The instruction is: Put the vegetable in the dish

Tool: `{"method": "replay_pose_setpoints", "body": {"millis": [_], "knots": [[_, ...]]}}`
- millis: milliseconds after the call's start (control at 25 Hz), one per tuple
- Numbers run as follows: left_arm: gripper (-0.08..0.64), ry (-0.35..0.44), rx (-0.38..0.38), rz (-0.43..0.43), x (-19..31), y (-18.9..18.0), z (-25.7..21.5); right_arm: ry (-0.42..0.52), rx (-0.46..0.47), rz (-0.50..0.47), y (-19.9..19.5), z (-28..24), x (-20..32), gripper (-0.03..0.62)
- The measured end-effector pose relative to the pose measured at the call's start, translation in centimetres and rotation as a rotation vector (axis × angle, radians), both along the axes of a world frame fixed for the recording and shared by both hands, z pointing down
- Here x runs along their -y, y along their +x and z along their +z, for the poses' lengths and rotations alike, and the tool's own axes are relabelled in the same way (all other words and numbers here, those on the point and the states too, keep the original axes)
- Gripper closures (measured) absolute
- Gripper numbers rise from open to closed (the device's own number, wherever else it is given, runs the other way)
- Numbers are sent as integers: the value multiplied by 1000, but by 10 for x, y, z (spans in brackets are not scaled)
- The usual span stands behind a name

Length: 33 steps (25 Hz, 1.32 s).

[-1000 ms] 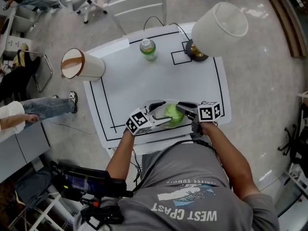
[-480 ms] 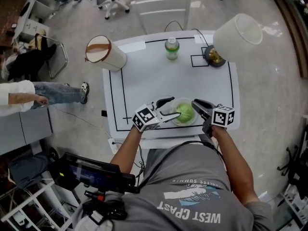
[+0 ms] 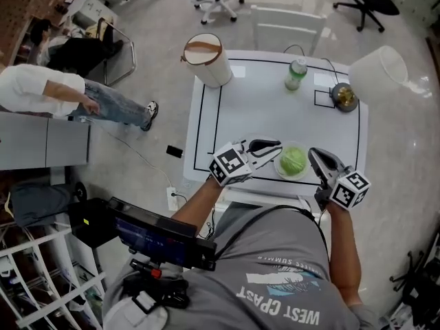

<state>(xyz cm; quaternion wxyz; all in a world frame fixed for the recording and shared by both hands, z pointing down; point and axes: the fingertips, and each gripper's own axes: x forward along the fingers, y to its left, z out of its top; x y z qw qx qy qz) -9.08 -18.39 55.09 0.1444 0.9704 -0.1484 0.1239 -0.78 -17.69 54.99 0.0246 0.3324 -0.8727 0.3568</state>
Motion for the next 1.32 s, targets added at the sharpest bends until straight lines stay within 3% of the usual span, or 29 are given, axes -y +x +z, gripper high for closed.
{"method": "replay_pose_setpoints", "body": {"millis": [80, 280, 560, 760, 1080, 1320], "knots": [[551, 21, -44, -62, 4, -8, -23, 85, -27, 3, -1, -27, -3, 583], [552, 5, -204, -161, 6, -30, -82, 359, -134, -20, -10, -112, -18, 584], [552, 110, -234, -202, -33, -30, -136, 550, -151, -30, 0, -197, -71, 584], [552, 151, -222, -253, -84, -5, -157, 621, -195, -34, 38, -218, -133, 584], [552, 154, -234, -295, -154, 55, -169, 661, -247, 30, 138, -232, -216, 584], [552, 164, -247, -371, -221, 57, -188, 662, -274, 23, 169, -242, -274, 584]]}}
